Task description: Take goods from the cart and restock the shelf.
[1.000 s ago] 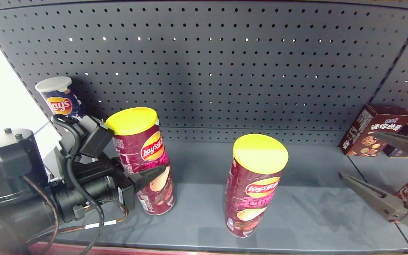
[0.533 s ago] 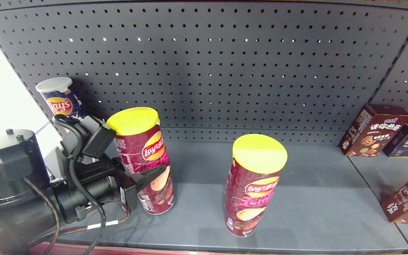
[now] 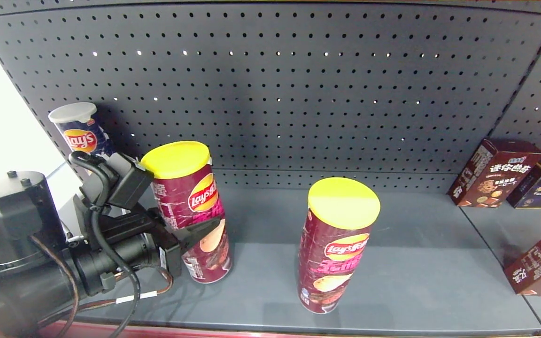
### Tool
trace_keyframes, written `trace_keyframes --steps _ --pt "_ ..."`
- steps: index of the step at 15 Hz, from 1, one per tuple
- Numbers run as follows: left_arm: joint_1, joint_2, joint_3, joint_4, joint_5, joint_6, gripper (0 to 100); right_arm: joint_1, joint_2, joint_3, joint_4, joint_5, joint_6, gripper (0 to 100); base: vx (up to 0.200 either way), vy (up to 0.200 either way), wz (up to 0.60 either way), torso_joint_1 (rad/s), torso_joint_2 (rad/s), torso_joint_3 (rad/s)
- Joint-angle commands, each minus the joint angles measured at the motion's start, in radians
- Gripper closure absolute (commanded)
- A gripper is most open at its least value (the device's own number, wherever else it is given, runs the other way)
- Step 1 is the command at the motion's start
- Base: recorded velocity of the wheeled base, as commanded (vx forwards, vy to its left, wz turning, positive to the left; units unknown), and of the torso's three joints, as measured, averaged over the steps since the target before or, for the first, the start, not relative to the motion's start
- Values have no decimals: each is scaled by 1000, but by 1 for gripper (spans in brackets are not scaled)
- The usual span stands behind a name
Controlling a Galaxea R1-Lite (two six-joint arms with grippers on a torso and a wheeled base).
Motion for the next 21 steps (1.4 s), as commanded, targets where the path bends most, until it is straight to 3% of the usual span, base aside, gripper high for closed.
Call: trace_keyframes --steps 1,3,5,6,13,15,17,18,19,21 --pt "1 -1 2 0 -1 0 100 9 -37 121 -116 -17 104 0 0 0 0 0 0 0" --pt "1 -1 0 0 -1 0 100 9 -37 138 -159 1 157 0 0 0 0 0 0 0" --pt "1 1 0 -1 -2 0 100 9 -37 132 -139 162 134 0 0 0 0 0 0 0" --pt "1 1 0 -1 -2 0 100 17 -37 112 -85 190 115 0 0 0 0 0 0 0" --pt "0 -28 8 -1 -2 0 100 0 -35 98 -58 14 134 0 0 0 0 0 0 0" --pt "0 -37 11 0 -2 -2 100 6 -17 97 -56 23 131 0 0 0 0 0 0 0" --pt "-2 -36 12 0 -5 0 100 172 -28 100 -58 216 102 0 0 0 0 0 0 0" --pt "-3 -36 9 -1 -5 0 100 195 -25 100 -55 201 105 0 0 0 0 0 0 0" --pt "-5 -36 8 -1 -7 0 100 151 -16 100 -58 176 113 0 0 0 0 0 0 0" --pt "-12 -36 9 -1 -5 -2 100 -93 58 101 -59 162 124 0 0 0 0 0 0 0"
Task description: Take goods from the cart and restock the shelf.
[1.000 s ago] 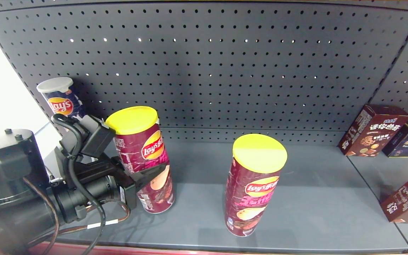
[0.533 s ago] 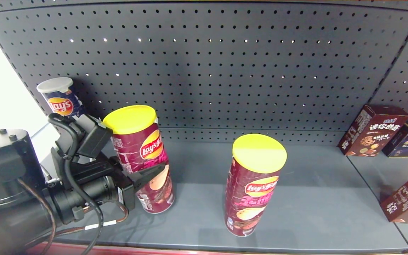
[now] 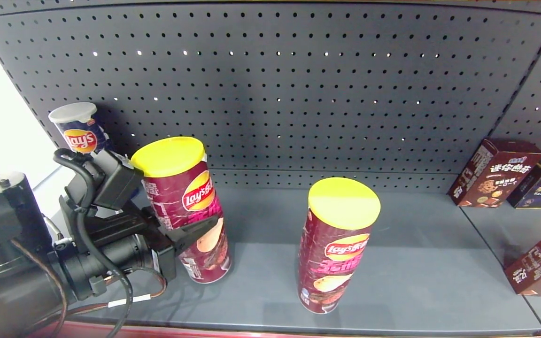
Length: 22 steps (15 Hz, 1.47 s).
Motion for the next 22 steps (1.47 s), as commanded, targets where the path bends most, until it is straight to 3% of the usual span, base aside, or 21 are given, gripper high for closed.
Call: trace_keyframes --steps 1,2,3,8,9,10,11,12,14,22 --pt "-3 -1 1 0 0 0 100 -373 77 1 -1 9 5 0 0 0 0 0 0 0" --pt "-4 -2 2 0 0 0 100 -452 65 1 -1 22 -3 0 0 0 0 0 0 0" --pt "-4 -2 4 0 0 1 100 -472 25 0 1 26 2 0 0 0 0 0 0 0" --pt "-6 -18 11 0 0 1 100 -463 -10 6 -15 30 17 0 0 0 0 0 0 0" --pt "-6 -24 16 1 0 0 100 -462 -10 4 -15 72 17 0 0 0 0 0 0 0" --pt "-7 -27 25 1 -1 1 100 -462 -10 6 -16 262 14 0 0 0 0 0 0 0" --pt "-6 -27 27 1 -1 1 100 -462 -10 6 -18 355 17 0 0 0 0 0 0 0" --pt "-7 -27 25 1 -1 1 100 -463 -10 4 -15 283 28 0 0 0 0 0 0 0" --pt "-7 -27 14 1 -1 1 100 -462 -15 32 -22 -36 66 0 0 0 0 0 0 0" --pt "-4 -25 -10 9 -44 0 100 -462 -15 40 -35 -24 78 0 0 0 0 0 0 0"
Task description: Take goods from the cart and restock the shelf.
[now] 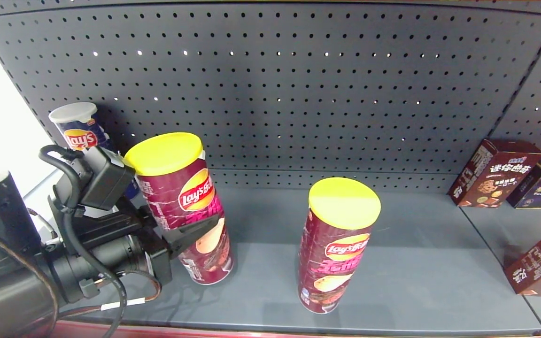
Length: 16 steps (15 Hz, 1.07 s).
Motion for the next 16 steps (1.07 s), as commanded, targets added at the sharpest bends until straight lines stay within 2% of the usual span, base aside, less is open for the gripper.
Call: trace_keyframes --steps 1,3,5,7,9,11,12,13,15,16 --pt "-2 7 -17 0 -22 1 100 0 0 1 0 0 -1 0 0 0 0 0 0 0" --pt "-19 18 -65 3 -28 1 100 0 0 1 0 0 -1 0 0 0 0 0 0 0" --pt "-8 79 -129 -11 -25 4 100 0 0 1 0 0 -1 0 0 0 0 0 0 0" --pt "16 130 -208 -14 -60 8 100 0 0 1 0 0 -1 0 0 0 0 0 0 0" --pt "55 188 -270 -15 -143 13 100 0 0 1 0 0 -1 0 0 0 0 0 0 0" --pt "56 259 -321 -15 -203 42 100 0 0 1 0 0 -1 0 0 0 0 0 0 0" --pt "55 285 -341 -11 -274 41 100 0 0 1 0 0 -1 0 0 0 0 0 0 0" --pt "52 306 -364 5 -307 42 100 0 0 1 0 0 -1 0 0 0 0 0 0 0" --pt "33 345 -422 54 -321 48 100 0 0 1 0 0 -1 0 0 0 0 0 0 0" --pt "33 372 -456 100 -350 57 100 0 0 1 0 0 -1 0 0 0 0 0 0 0"
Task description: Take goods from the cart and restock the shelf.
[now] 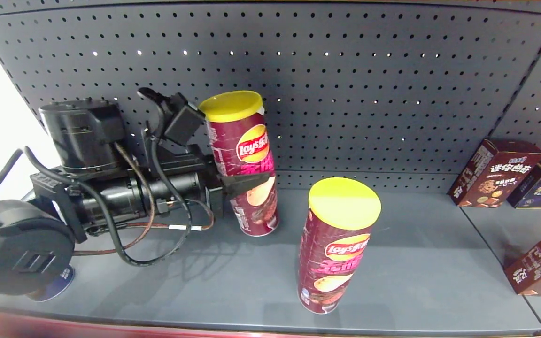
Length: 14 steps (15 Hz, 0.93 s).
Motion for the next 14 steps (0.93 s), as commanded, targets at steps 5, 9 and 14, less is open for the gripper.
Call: trace_keyframes --steps 5,9,14 --pt "-6 147 -175 142 -87 97 100 0 0 0 0 0 0 0 0 0 0 0 0 0" --pt "-9 233 -290 159 -90 128 100 0 0 0 0 0 0 0 0 0 0 0 0 0" --pt "-21 302 -375 159 -90 131 100 0 0 0 0 0 0 0 0 0 0 0 0 0"
